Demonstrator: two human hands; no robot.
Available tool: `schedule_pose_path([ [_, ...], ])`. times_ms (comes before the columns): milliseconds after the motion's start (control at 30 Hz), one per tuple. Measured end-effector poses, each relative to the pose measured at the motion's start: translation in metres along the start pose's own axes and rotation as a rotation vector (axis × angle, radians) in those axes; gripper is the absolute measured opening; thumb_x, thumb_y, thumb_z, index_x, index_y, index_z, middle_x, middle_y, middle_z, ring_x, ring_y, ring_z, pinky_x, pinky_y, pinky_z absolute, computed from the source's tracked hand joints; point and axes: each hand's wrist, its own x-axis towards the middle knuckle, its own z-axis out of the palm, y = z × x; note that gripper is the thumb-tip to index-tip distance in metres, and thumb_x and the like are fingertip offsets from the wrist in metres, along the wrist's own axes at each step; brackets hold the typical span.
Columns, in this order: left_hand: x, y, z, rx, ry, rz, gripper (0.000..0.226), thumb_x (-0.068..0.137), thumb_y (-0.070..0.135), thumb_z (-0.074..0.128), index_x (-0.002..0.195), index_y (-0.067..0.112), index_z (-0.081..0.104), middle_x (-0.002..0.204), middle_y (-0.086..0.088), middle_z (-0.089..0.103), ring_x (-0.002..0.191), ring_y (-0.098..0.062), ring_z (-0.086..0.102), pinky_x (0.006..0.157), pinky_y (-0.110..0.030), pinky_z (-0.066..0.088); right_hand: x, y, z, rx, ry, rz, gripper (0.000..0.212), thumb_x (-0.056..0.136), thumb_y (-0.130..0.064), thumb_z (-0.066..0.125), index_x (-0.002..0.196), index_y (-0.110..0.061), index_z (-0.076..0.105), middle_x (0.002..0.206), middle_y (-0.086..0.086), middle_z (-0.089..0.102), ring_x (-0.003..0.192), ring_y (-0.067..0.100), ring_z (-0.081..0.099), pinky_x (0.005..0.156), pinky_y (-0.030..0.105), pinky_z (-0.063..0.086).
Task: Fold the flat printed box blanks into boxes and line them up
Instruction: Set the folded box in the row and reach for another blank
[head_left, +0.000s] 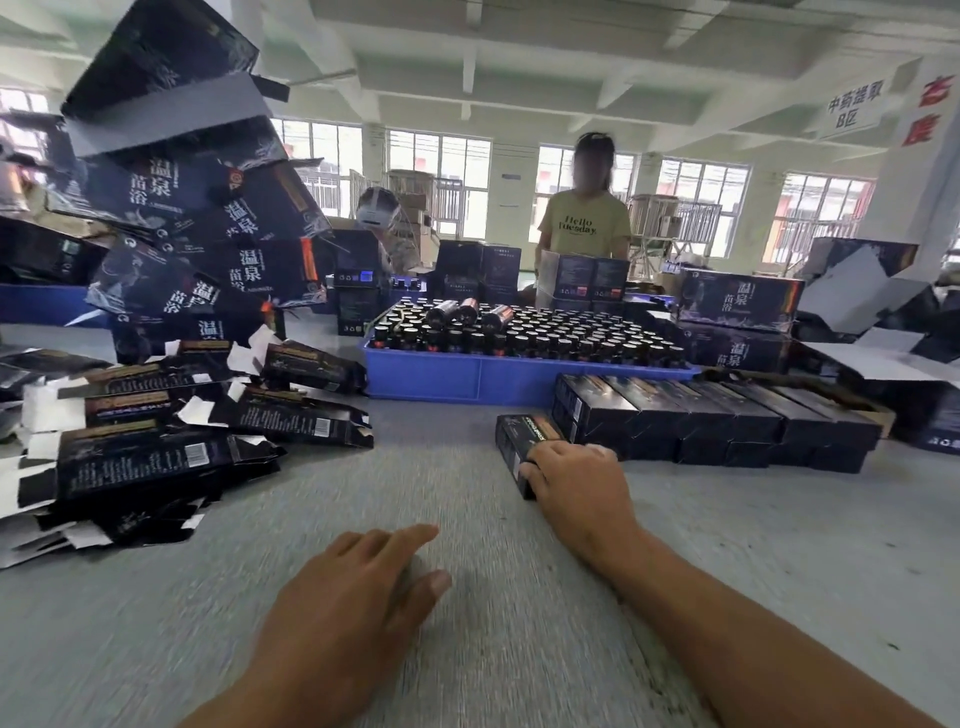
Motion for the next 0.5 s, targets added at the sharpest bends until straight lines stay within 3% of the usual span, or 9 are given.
schedule_pose_path([
  [100, 0.003, -0.003, 0.002, -0.001, -0.003, -0.003, 0.053, 0.094, 0.071, 0.026, 0.145, 0.056, 0.028, 0.136, 0.033, 0.044, 0.131, 0.006, 0.032, 0.1, -0.017, 0.036, 0.028, 0.005, 0.013, -0.053, -0.074, -0.021, 0.032, 0.105, -0.03, 0.038, 0.119, -0.017, 0.064, 0.124, 0.001, 0.067, 0.112, 0.02, 0.061, 0.106, 0.038, 0.038],
  [233, 0.005, -0.008, 0.001, -0.016, -0.015, -0.006, 0.055, 0.093, 0.073, 0.024, 0.144, 0.056, 0.03, 0.14, 0.034, 0.041, 0.133, 0.007, 0.029, 0.103, -0.015, 0.033, 0.052, 0.006, 0.014, -0.066, -0.145, 0.078, 0.029, 0.097, -0.012, 0.046, 0.121, -0.008, 0.062, 0.127, 0.011, 0.065, 0.112, 0.029, 0.06, 0.1, 0.037, 0.044],
  [333, 0.003, -0.009, 0.001, 0.01, -0.004, -0.006, 0.053, 0.095, 0.071, 0.025, 0.145, 0.054, 0.031, 0.142, 0.032, 0.04, 0.133, 0.006, 0.028, 0.103, -0.015, 0.032, 0.054, 0.0, 0.013, -0.048, -0.159, 0.108, 0.035, 0.096, -0.012, 0.047, 0.13, -0.008, 0.056, 0.136, 0.012, 0.059, 0.122, 0.029, 0.055, 0.105, 0.036, 0.04],
  [400, 0.003, -0.009, 0.002, 0.036, -0.013, -0.007, 0.051, 0.098, 0.067, 0.029, 0.146, 0.051, 0.031, 0.144, 0.03, 0.04, 0.133, 0.003, 0.028, 0.103, -0.018, 0.031, 0.045, -0.011, 0.012, -0.014, -0.139, 0.048, 0.046, 0.095, -0.01, 0.048, 0.141, -0.008, 0.048, 0.147, 0.012, 0.05, 0.132, 0.029, 0.048, 0.112, 0.035, 0.033],
  [500, 0.004, -0.007, 0.001, 0.061, -0.033, -0.002, 0.06, 0.093, 0.07, 0.024, 0.145, 0.045, 0.038, 0.141, 0.023, 0.047, 0.131, -0.004, 0.033, 0.104, -0.023, 0.033, 0.02, -0.033, 0.009, 0.143, -0.184, -0.05, 0.048, 0.098, -0.017, 0.049, 0.146, -0.014, 0.046, 0.151, 0.007, 0.048, 0.134, 0.027, 0.048, 0.111, 0.034, 0.034],
])
